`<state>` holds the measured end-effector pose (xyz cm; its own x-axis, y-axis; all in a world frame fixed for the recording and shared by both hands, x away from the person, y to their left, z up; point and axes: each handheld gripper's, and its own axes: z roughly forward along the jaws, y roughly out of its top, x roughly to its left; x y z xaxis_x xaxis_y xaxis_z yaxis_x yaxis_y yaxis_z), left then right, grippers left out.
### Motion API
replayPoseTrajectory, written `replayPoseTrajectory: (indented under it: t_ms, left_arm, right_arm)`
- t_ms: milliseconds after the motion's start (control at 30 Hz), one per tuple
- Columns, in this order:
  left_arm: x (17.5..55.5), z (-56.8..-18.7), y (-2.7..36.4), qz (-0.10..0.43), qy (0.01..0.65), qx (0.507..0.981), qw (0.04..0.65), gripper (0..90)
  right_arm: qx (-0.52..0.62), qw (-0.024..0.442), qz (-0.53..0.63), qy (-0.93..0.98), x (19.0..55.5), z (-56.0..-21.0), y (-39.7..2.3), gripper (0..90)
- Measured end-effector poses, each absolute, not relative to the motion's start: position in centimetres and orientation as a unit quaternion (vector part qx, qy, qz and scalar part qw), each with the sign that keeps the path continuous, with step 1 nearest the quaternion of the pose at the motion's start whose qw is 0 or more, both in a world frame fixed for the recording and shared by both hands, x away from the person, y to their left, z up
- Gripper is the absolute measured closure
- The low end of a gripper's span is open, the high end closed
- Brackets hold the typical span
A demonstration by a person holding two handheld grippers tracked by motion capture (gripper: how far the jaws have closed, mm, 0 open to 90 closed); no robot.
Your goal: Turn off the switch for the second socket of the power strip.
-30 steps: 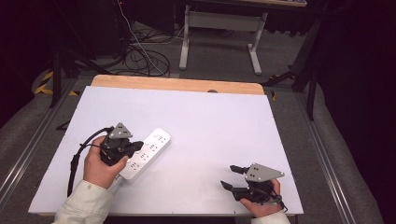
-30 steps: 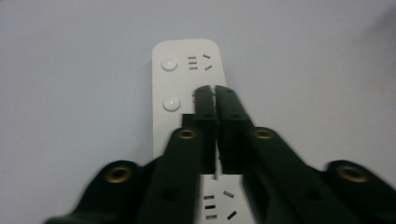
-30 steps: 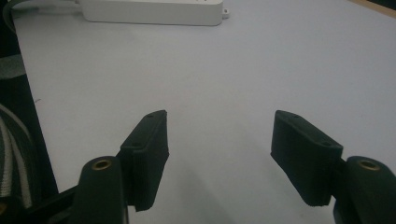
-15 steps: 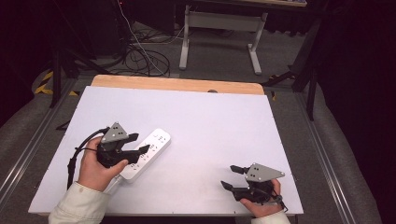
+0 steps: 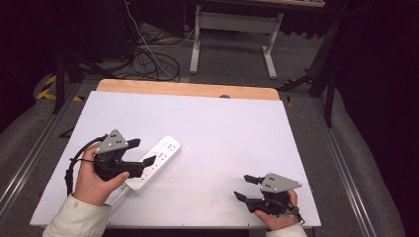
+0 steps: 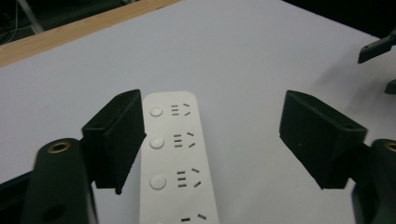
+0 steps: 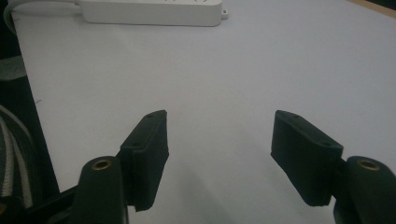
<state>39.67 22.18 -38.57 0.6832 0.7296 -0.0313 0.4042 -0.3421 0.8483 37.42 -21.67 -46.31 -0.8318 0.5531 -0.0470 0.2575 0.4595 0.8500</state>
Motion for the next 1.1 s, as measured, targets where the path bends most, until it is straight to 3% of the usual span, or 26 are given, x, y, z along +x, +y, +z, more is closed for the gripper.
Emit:
replayPoseTrajectory:
  t_ms: [567,1100]
  left_arm:
    - [36.9,-38.0,25.9,0.188,0.309,0.787,0.5,11.0]
    - [34.9,-39.7,28.3,0.218,0.306,0.778,0.504,10.0]
  right_arm:
    - [0.241,0.162,0.462,0.838,37.4,-46.3,-21.7,37.0]
    - [0.241,0.162,0.463,0.838,37.4,-46.2,-21.7,37.0]
